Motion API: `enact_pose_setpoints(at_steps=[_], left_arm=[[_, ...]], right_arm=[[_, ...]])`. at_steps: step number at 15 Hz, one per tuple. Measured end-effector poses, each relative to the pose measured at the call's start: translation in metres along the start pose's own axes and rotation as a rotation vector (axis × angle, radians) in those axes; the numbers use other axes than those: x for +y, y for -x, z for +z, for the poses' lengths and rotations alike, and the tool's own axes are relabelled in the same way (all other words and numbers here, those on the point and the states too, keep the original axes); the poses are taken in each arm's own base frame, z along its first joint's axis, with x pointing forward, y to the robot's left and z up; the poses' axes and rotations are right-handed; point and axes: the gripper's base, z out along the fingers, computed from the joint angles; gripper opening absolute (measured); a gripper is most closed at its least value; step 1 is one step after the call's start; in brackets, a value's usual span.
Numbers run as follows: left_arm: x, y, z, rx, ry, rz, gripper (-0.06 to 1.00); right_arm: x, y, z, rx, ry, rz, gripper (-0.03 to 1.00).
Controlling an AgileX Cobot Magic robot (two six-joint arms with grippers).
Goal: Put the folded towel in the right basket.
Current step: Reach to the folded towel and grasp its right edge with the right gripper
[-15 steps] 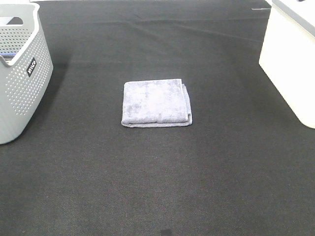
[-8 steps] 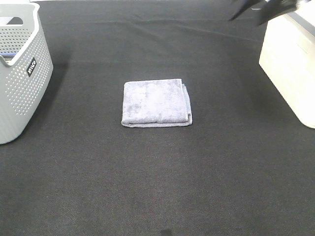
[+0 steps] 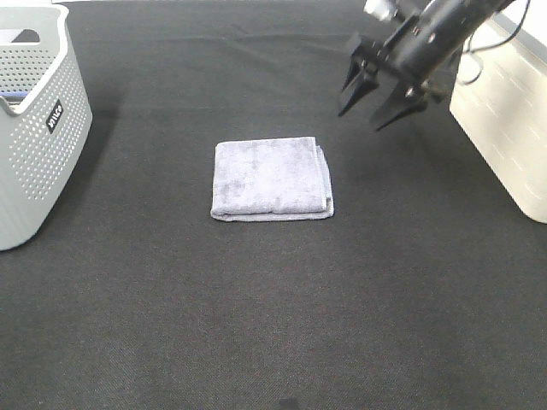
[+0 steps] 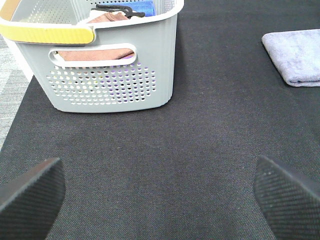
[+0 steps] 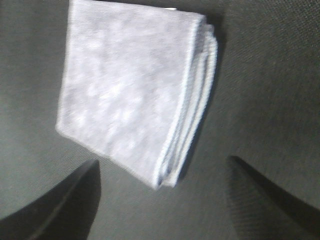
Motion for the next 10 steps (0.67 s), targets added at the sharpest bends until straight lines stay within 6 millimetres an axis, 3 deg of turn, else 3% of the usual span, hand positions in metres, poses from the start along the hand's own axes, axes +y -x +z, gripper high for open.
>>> enact_pose_setpoints(at_steps=[3,10], left_arm=[[0.0,0.0,0.0,0.0,0.0,0.0,0.97],[0.0,0.0,0.0,0.0,0.0,0.0,0.97]], right_arm=[[-0.019,0.002,0.032,0.039,0.024,0.038,0.66],[-0.038,-0.005,0.07,0.098,0.079,0.083,0.66]])
